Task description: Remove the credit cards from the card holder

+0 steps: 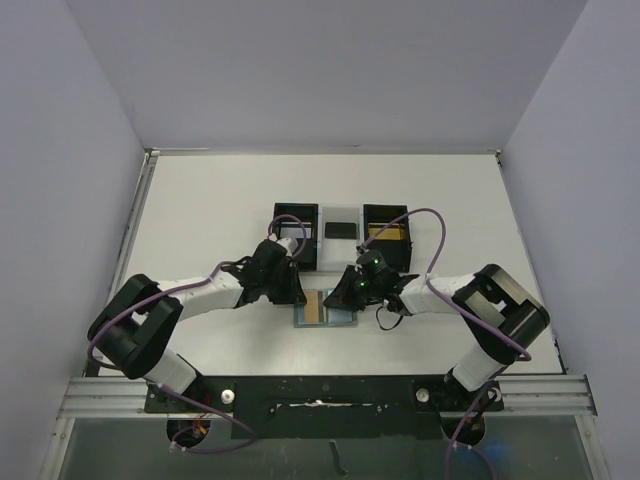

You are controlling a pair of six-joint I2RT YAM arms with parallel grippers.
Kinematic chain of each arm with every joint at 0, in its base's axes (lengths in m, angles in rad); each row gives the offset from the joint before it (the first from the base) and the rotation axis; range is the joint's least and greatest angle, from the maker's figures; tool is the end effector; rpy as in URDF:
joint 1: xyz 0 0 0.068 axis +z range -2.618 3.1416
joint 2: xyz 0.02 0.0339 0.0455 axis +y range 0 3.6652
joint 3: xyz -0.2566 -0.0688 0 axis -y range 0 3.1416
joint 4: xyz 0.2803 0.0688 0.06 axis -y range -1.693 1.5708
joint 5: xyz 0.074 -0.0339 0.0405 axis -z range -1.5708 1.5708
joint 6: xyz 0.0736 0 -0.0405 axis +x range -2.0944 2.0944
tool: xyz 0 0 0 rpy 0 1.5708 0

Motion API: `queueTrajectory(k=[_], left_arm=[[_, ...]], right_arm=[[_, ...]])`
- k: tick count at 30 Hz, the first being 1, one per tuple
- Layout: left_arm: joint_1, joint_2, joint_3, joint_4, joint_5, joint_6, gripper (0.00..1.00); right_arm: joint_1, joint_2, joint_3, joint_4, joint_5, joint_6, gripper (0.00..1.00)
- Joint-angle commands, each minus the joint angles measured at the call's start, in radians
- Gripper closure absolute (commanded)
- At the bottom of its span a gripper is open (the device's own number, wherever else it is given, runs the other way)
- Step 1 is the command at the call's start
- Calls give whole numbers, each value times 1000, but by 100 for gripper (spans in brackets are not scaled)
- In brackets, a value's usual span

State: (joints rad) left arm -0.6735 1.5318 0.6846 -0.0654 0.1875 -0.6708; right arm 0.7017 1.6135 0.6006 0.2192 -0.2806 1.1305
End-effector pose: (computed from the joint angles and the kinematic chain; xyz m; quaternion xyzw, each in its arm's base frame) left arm 0.2494 -0.2166 0.0838 0.0315 0.9421 -0.2697 0.1966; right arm 0.2402 0.2297 0.0607 0.1432 0.9067 0.3764 0.1258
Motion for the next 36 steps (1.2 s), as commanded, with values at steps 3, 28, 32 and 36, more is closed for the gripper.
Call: queueTrajectory(k=[3,28,32,36], left_arm=[[-8,-8,-23,-57,-20,12,87],[-46,-95,32,-101,80,43,57],[-68,-27,59,-140,25,29,57],[-109,36,112,-193,-52,30,57]], right_arm=[[-1,-67,25,-45,7,-32,100],[2,-62,-21,17,-2,20,80],[8,-49,-19,27,-10,19,78],[16,-35,-17,37,-16,18,74]])
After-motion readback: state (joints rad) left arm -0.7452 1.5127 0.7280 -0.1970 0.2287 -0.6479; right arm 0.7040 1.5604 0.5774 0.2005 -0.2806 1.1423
